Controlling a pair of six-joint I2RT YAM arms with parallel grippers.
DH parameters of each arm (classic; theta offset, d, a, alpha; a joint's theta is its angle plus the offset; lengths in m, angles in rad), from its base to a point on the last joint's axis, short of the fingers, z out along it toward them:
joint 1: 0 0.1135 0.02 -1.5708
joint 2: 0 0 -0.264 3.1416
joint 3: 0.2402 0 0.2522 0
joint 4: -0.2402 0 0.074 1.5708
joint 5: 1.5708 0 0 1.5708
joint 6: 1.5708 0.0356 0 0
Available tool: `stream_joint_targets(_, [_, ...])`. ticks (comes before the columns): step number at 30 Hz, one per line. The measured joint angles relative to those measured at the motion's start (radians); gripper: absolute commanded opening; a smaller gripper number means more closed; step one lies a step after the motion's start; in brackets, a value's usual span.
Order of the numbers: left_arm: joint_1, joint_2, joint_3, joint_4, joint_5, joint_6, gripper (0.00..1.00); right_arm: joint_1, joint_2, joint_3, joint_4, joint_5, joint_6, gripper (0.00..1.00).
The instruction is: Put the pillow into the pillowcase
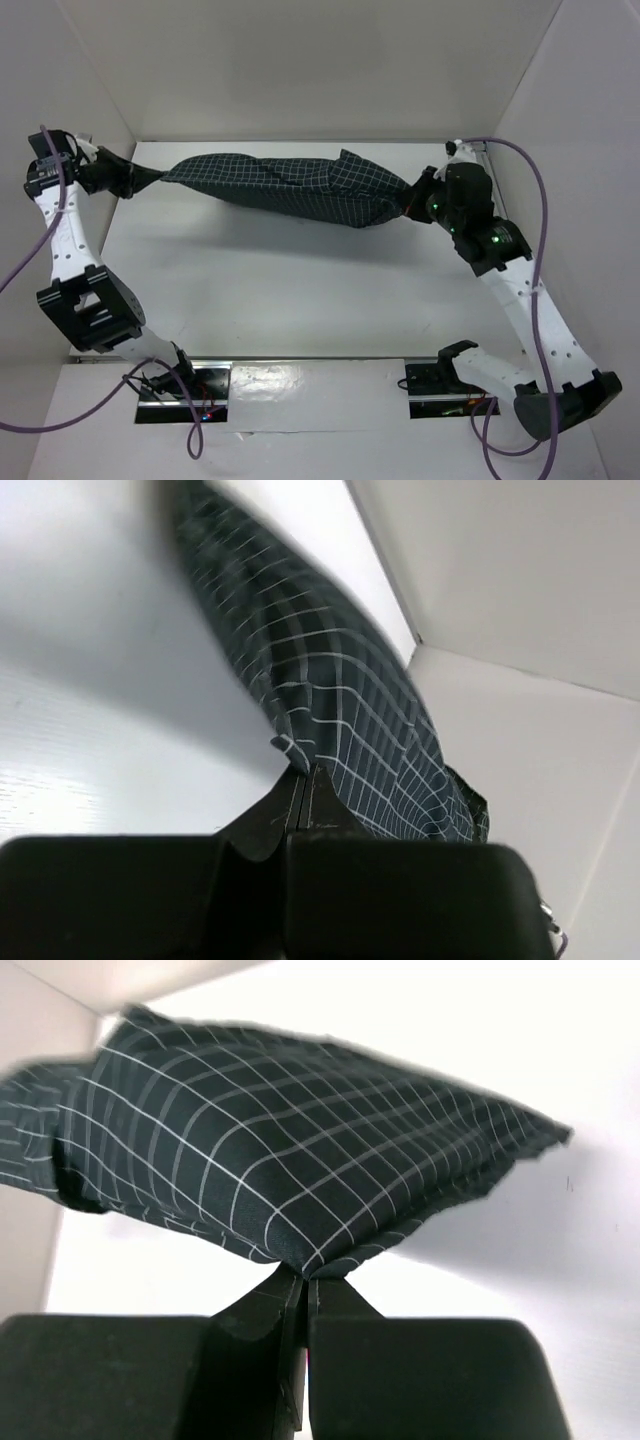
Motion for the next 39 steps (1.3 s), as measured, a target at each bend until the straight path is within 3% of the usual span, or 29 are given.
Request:
stream_joint_targets(11, [0.035, -0.31, 0.237, -0.104, -0.014, 0.025, 0.0, -0.025, -0.071, 0.249, -0.289, -0.003, 0.031, 0.0])
stream_joint_targets(15, [-0.029, -0.286, 0.284, -0.077, -0.053, 0.047, 0.0, -0.034, -0.008, 0.243, -0.294, 0.019, 0.031, 0.0])
stream_joint_targets(16, [-0.061, -0.254, 0.277, -0.062, -0.073, 0.05, 0.05, -0.04, 0.02, 0.224, -0.272, 0.025, 0.027, 0.0])
stream_joint_targets(17, [-0.09, -0.211, 0.262, -0.044, -0.096, 0.054, 0.23, -0.051, 0.054, 0.208, -0.251, 0.026, 0.02, 0.14])
stream_joint_targets(18, [-0.119, -0.159, 0.246, -0.025, -0.116, 0.071, 0.48, -0.064, 0.104, 0.195, -0.223, 0.018, 0.014, 0.61])
stream_joint_targets(19, [-0.144, -0.1, 0.24, -0.007, -0.146, 0.09, 0.75, -0.086, 0.157, 0.193, -0.202, 0.021, 0.003, 0.8])
stream_joint_targets(21, [-0.176, 0.071, 0.26, 0.034, -0.196, 0.139, 0.91, -0.142, 0.31, 0.206, -0.151, 0.044, -0.022, 0.95])
stream_joint_targets(23, [-0.198, 0.226, 0.296, 0.032, -0.235, 0.184, 0.93, -0.175, 0.444, 0.221, -0.112, 0.065, -0.035, 0.98])
stream_joint_targets(25, [-0.226, 0.312, 0.297, 0.006, -0.278, 0.211, 0.82, -0.185, 0.512, 0.219, -0.097, 0.073, -0.041, 0.94])
stream_joint_targets(27, [-0.253, 0.326, 0.274, -0.017, -0.319, 0.228, 0.64, -0.183, 0.517, 0.209, -0.088, 0.069, -0.05, 0.65])
stream_joint_targets(28, [-0.264, 0.309, 0.257, -0.021, -0.332, 0.23, 0.41, -0.18, 0.502, 0.205, -0.076, 0.064, -0.052, 0.55])
stream_joint_targets(29, [-0.28, 0.278, 0.23, -0.014, -0.354, 0.231, 0.33, -0.175, 0.483, 0.2, -0.055, 0.061, -0.052, 0.47])
stream_joint_targets(30, [-0.298, 0.24, 0.205, -0.016, -0.375, 0.238, 0.24, -0.166, 0.467, 0.197, -0.041, 0.058, -0.054, 0.27])
stream_joint_targets(32, [-0.326, 0.171, 0.157, -0.002, -0.404, 0.239, 0.09, -0.142, 0.444, 0.182, -0.008, 0.047, -0.057, 0.23])
stream_joint_targets(33, [-0.343, 0.133, 0.128, 0.0, -0.417, 0.238, 0.09, -0.128, 0.439, 0.169, 0.006, 0.04, -0.054, 0.23])
stream_joint_targets(34, [-0.358, 0.101, 0.101, 0.002, -0.433, 0.242, 0.09, -0.109, 0.438, 0.149, 0.019, 0.029, -0.053, 0.59])
stream_joint_targets(36, [-0.387, 0.064, 0.043, 0.02, -0.46, 0.245, 0.1, -0.053, 0.444, 0.071, 0.048, -0.005, -0.055, 0.95])
stream_joint_targets(39, [-0.409, 0.05, -0.084, 0.037, -0.505, 0.243, 0.14, 0.023, 0.463, -0.018, 0.056, -0.031, -0.043, 1.0])
